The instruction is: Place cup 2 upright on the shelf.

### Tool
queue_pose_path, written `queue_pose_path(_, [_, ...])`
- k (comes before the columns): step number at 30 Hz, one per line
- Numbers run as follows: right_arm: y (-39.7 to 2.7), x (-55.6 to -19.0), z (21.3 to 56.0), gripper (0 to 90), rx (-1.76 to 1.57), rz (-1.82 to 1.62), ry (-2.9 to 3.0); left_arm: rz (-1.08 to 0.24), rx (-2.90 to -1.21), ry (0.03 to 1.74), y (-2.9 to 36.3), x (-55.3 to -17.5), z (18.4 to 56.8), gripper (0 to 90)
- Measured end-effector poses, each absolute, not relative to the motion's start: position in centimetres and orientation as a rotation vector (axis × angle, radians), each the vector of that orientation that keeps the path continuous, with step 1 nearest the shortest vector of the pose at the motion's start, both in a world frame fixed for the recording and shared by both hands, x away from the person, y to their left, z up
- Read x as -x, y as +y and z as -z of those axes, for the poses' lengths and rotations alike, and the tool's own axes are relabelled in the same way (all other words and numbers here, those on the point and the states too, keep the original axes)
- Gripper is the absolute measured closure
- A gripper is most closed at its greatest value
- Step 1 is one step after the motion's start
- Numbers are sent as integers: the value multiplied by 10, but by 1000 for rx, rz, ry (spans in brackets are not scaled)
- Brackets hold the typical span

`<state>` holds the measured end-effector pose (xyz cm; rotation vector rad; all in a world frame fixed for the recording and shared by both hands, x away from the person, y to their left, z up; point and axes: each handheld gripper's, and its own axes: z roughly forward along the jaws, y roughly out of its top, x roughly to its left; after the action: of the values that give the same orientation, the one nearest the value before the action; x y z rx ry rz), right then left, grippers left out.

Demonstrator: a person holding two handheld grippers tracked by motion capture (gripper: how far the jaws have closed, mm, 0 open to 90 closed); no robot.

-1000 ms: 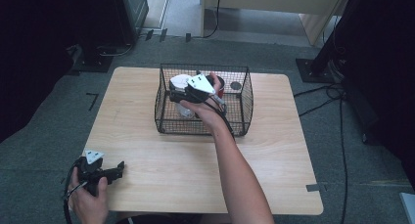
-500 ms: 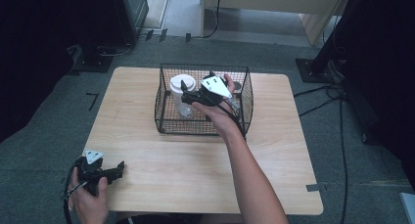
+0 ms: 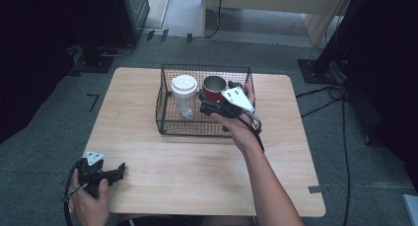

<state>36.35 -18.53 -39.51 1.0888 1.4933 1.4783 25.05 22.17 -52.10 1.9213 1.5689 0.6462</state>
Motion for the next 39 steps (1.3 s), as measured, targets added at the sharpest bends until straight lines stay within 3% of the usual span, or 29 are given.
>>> queue_pose_path(39, [-304, -277, 438, 0, -1199, -1391, 1399, -647, -1921, 1568, 222, -250, 521, 0])
